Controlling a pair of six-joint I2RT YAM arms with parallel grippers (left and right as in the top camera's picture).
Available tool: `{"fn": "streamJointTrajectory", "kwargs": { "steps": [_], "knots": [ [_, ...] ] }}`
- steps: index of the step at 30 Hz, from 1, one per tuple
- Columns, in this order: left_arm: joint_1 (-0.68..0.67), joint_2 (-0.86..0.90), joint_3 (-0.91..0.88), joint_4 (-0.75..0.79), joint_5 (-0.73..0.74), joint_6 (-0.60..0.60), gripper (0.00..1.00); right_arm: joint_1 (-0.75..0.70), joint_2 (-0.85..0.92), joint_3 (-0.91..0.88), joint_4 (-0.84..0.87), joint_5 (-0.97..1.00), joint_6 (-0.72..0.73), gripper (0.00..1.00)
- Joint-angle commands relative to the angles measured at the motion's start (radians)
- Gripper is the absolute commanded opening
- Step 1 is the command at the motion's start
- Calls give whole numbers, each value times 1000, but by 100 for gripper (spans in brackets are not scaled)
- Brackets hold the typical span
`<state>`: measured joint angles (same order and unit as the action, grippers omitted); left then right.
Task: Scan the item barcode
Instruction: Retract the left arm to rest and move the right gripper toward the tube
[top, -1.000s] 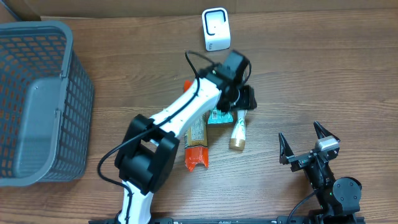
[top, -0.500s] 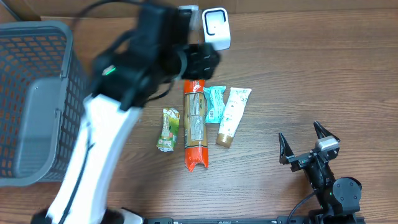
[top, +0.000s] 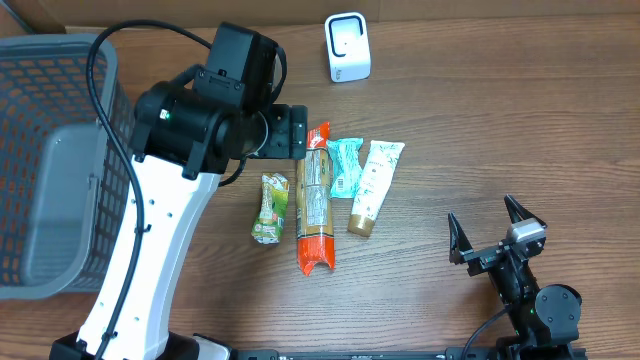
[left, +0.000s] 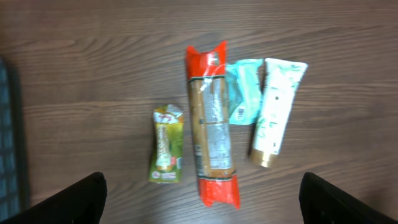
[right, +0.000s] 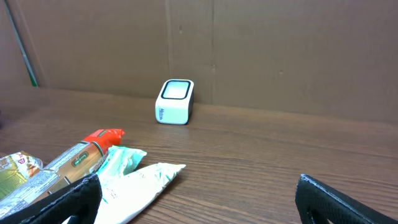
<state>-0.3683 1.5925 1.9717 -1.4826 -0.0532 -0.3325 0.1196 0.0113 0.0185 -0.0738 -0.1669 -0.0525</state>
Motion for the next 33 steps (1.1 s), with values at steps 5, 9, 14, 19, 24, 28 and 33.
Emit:
{"fn": "streamJointTrajectory", "kwargs": {
  "steps": [5,9,14,19,24,28,33],
  "knots": [
    [96,1,-9,-1,42,55,91,5,-7,-10,4,15,0,100],
    [172,1,-9,-1,185,190,91,5,-7,-10,20,-47,110,100],
    [265,1,-8,-2,262,315,91,5,3,-5,15,-199,169,100],
    [330,1,-8,22,256,314,93,5,78,85,-26,-275,214,100],
    [343,1,-8,43,235,314,97,5,255,302,-137,-299,212,100],
    [343,1,-8,43,206,314,100,5,464,534,-286,-330,213,100],
    [342,1,-8,43,207,314,100,5,714,787,-468,-397,212,100]
  ]
}}
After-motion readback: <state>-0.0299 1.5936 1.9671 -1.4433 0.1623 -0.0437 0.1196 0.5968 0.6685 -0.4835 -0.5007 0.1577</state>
